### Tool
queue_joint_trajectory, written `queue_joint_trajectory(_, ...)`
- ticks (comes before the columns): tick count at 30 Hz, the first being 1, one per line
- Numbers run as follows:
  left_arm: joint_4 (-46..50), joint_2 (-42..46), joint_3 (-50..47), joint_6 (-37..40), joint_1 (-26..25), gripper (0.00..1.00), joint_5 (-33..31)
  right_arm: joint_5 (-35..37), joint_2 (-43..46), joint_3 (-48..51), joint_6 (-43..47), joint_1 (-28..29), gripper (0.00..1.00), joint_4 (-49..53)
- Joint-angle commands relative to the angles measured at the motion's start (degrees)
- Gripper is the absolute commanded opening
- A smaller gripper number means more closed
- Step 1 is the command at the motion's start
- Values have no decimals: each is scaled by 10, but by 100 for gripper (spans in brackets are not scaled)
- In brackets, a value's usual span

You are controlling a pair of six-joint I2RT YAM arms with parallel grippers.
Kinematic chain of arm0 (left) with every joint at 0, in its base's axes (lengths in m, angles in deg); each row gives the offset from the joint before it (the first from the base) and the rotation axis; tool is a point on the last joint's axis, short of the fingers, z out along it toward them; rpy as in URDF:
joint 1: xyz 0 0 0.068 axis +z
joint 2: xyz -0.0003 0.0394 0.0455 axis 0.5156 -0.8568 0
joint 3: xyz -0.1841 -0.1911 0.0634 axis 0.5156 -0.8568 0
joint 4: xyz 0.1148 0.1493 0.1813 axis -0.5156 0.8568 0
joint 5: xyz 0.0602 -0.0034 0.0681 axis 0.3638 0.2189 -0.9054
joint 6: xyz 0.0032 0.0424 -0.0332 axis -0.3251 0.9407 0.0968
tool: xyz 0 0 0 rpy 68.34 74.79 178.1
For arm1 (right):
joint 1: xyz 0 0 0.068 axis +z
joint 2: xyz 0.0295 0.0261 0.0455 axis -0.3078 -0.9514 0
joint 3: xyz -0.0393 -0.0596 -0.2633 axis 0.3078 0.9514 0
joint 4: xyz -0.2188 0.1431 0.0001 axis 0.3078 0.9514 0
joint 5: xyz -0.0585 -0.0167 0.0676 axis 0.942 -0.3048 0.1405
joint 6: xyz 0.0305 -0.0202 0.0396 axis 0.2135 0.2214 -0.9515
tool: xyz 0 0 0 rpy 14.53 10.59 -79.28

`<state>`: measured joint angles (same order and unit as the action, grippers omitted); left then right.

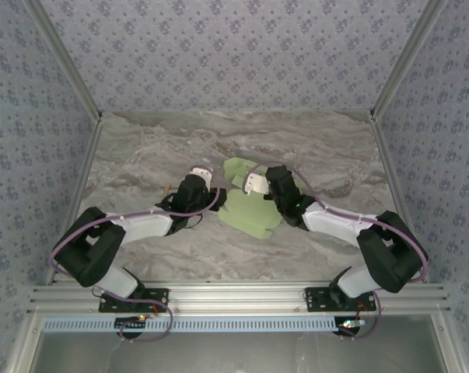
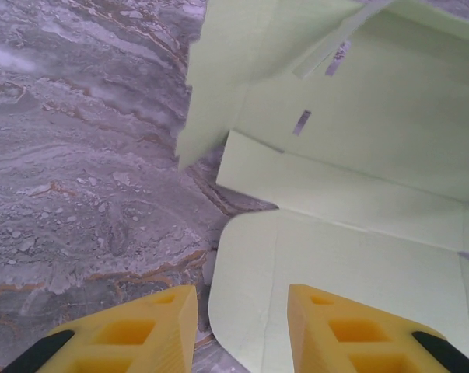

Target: Fold the paper box

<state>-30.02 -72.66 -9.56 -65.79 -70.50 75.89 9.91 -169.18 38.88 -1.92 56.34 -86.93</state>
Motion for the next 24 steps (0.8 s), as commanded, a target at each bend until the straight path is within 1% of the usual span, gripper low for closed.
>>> queue_joint_trajectory(1,-5,-14,10,-1,0,35,33,-3,-1,14,16,6,0,-39)
queue_joint_trajectory(5,-25,-32,4,-17,1,35,41,10,-5,37,26,17,0,-71)
queue_joint_trajectory(10,-21,-41,5,-15,0,34,45,19,-7,69,41,27,0,-120)
queue_joint_trajectory(17,-16,-31,-13,-17,3,32,3,48,-14,103,70,57,0,-176)
queue_joint_trajectory(24,-11,-13,-19,-19,20,32,-5,72,-27,143,103,79,0,-259)
